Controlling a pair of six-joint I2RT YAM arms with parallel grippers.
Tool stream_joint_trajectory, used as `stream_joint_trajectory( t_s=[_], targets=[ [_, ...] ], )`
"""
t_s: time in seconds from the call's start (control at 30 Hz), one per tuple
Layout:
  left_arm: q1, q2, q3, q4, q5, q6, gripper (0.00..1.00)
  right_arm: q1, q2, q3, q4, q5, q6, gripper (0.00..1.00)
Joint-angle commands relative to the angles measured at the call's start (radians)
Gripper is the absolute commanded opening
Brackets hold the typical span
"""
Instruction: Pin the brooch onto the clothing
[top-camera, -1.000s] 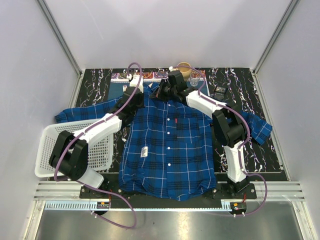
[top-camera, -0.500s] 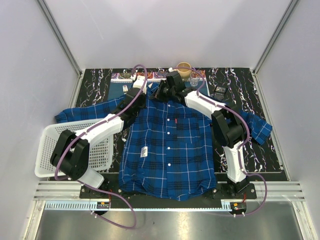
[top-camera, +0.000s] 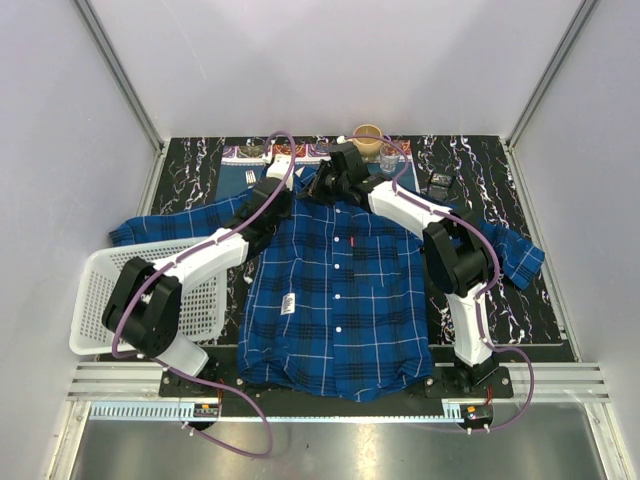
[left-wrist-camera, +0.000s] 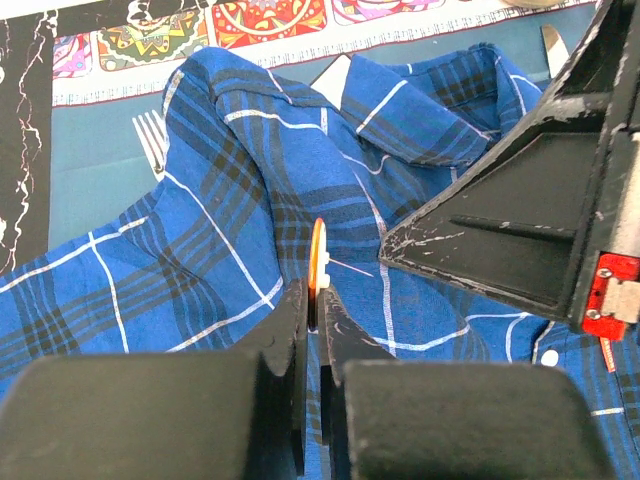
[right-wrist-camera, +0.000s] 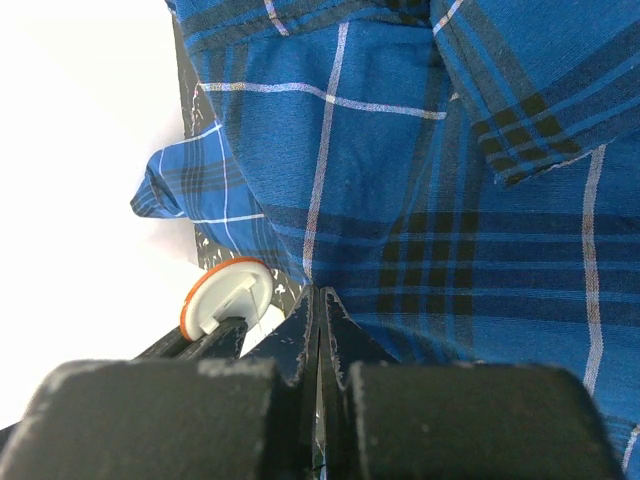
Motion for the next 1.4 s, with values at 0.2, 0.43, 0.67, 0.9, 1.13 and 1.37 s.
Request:
stream_joint_trajectory(
  t_s=[0.2,0.43,0.67,0.9,1.13,1.37],
  targets=[
    [-0.002,0.013,-0.005,0.056,-0.012,-0.003,0.0,0.013,-0.083,0.051,0.027,-0.013,0.041,0.0],
    [-0.004,0.021,-0.003,0.055,-0.014,-0.003,0.0,0.013,-0.086,0.043,0.034,-0.024,0.051,0.0],
    [-0.002,0.028,0.001,0.051,-0.014,-0.006,0.0,0.013,-0.091,0.042,0.033,-0.027,0.053,0.0],
    [-0.002,0.034,0.012,0.045,-0.004,-0.014,0.0,0.012,-0.089,0.037,0.039,-0.032,0.054,0.0],
    [-0.002,0.045,0.024,0.033,-0.006,-0.017,0.0,0.013,-0.086,0.034,0.042,-0.039,0.056,0.0],
    [-0.002,0.05,0.036,0.028,-0.001,-0.029,0.0,0.015,-0.08,0.039,0.044,-0.039,0.059,0.0]
  ],
)
